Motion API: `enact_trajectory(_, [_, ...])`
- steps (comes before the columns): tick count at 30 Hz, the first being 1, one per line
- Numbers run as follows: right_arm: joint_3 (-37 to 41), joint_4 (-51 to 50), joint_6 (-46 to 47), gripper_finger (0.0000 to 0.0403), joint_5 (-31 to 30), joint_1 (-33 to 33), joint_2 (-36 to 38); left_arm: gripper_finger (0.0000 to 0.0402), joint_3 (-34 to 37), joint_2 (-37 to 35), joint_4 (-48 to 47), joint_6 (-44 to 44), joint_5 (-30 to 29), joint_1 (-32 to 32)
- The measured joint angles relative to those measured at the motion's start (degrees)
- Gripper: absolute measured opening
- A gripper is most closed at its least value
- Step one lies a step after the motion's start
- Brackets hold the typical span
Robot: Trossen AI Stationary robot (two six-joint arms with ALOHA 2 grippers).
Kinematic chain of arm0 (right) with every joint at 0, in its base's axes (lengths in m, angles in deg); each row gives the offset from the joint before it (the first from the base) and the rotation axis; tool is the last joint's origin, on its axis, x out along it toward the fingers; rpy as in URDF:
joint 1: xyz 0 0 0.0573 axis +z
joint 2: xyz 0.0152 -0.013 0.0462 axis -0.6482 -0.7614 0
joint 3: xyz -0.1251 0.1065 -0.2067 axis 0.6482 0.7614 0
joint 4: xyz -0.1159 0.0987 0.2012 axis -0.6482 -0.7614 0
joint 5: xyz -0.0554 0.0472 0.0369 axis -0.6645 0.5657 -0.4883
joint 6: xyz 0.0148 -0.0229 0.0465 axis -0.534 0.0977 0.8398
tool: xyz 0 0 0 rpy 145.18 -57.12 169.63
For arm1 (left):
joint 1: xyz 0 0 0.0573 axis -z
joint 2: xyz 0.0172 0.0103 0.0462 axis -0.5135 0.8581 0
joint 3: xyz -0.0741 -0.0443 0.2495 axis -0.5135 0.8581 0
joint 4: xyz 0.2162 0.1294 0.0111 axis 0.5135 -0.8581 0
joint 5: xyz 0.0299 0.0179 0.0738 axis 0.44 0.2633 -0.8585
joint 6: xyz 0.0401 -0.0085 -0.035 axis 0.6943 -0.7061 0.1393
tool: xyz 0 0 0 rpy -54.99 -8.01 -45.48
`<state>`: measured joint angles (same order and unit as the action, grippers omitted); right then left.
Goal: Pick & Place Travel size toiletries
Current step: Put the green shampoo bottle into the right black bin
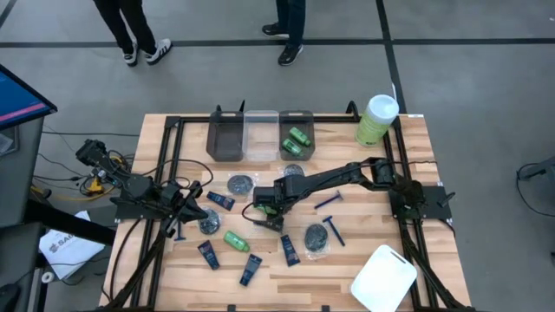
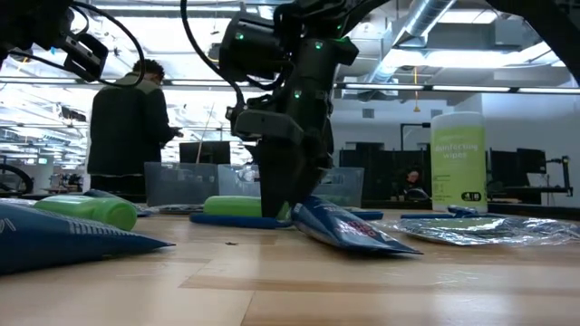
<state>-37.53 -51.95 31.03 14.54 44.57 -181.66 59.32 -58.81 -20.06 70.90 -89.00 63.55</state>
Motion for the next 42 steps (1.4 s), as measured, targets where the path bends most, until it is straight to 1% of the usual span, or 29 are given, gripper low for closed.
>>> enact_trajectory(3, [0.00,-0.04,0.00,0.0279,-0.21,0.00,-0.10,0.0002,-0.01,0.01,-0.04,-0.01,-0.06,0.00])
enact_trajectory(6, [0.02,-0.19,0.82,0.0251,-0.27,-0.02,-0.15,0.0002,-0.01,0.01,-0.03,-0.01,-0.06,0.00])
enact_trajectory(9, [0.04,-0.65,1.73,0.0197,-0.58,-0.06,-0.19,0.0002,-0.02,0.06,-0.01,0.00,-0.13,0.01])
enact_trajectory(14, [0.04,-1.73,1.33,0.0083,-0.72,-0.23,-0.21,0.0002,0.00,0.06,0.04,0.00,-0.26,0.00])
enact_trajectory(19, [-0.11,-2.49,-0.07,0.0082,-0.29,-0.54,0.07,0.0002,-0.02,0.06,0.07,0.00,-0.26,-0.01])
enact_trajectory(23, [-2.97,-7.36,-1.80,0.0082,0.38,-0.92,-0.21,0.0002,0.00,0.06,0.11,0.00,-0.25,0.00])
enact_trajectory(30, [-8.30,-10.80,-3.22,0.0082,0.16,-1.91,-0.16,0.0002,-0.01,0.06,0.19,-0.01,-0.24,0.00])
enact_trajectory(34, [-10.04,-12.04,-4.55,0.0082,0.02,-2.61,-0.09,0.0002,0.00,0.06,0.23,-0.01,-0.23,-0.01])
enact_trajectory(38, [-15.34,-18.34,-8.78,0.0082,-0.02,-3.56,-0.08,0.0002,0.00,0.06,0.36,0.00,-0.22,-0.01])
enact_trajectory(40, [-19.28,-23.19,-11.68,0.0082,0.11,-4.68,-0.08,0.0002,0.00,0.06,0.36,0.00,-0.22,-0.01])
enact_trajectory(42, [-23.50,-26.02,-13.39,0.0082,-0.08,-6.50,-0.02,0.0002,-0.01,0.05,0.38,0.00,-0.20,0.00])
